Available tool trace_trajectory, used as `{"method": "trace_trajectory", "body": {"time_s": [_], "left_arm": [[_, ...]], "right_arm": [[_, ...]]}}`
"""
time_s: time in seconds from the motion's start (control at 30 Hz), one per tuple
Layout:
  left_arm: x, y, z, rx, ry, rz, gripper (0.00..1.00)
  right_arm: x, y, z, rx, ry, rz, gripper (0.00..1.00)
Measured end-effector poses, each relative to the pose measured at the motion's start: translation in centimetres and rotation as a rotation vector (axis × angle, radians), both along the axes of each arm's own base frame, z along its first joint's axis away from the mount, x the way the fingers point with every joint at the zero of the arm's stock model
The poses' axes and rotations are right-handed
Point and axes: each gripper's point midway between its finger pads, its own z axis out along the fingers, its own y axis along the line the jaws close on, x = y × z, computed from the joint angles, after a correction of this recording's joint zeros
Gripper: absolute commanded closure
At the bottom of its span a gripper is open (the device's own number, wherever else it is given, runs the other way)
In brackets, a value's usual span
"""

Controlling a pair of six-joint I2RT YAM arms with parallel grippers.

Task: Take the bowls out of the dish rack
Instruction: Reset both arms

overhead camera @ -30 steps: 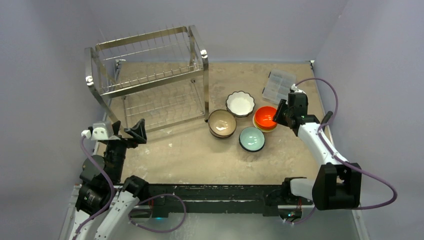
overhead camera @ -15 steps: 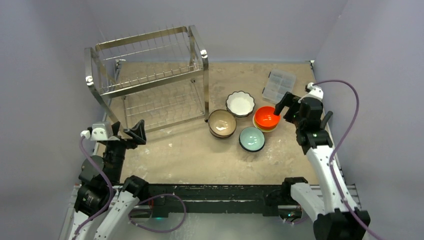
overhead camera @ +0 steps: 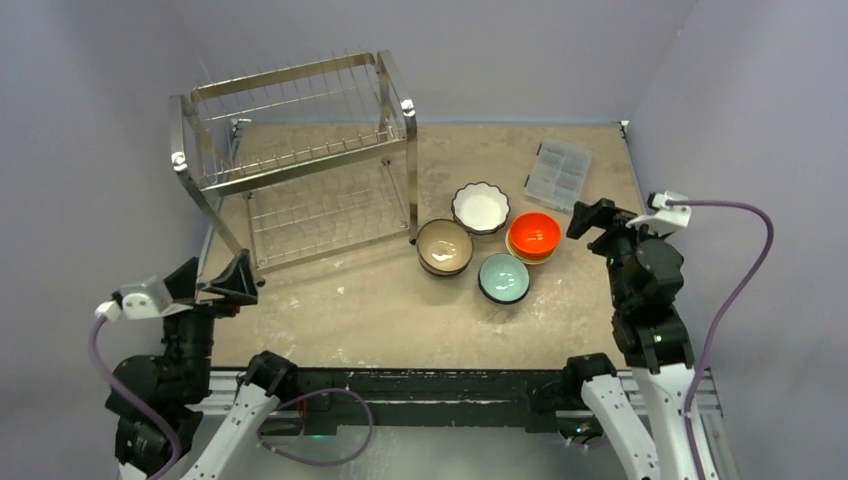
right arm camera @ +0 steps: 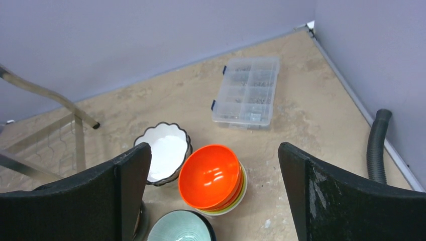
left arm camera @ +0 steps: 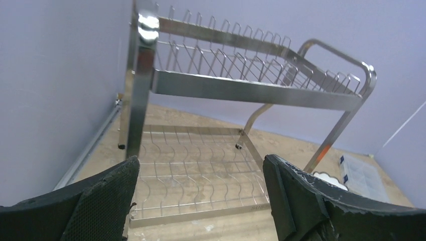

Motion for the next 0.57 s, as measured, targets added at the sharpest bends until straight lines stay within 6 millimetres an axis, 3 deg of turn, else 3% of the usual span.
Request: {"method": "trace_trajectory", "body": {"time_s": [0.13, 0.3, 0.57], "left_arm": [[-2.1, 1.9, 0.8, -0.040, -0.049, 0.054, 0.08], [-2.8, 2.9, 0.5, -0.055, -0.037, 0.095, 0.08], [-2.6, 3.1, -0.4, -0.070, -0.005, 0.111, 0.08]], "right_arm": [[-2.5, -0.2, 2.2, -0.019, -0.118, 0.001, 0.01], [-5.3, -0.9, 4.3, -0.020, -0.266, -0.011, 0.01], [-5.6, -1.0, 3.4, -0.032, -0.278, -0.013, 0.01]]}}
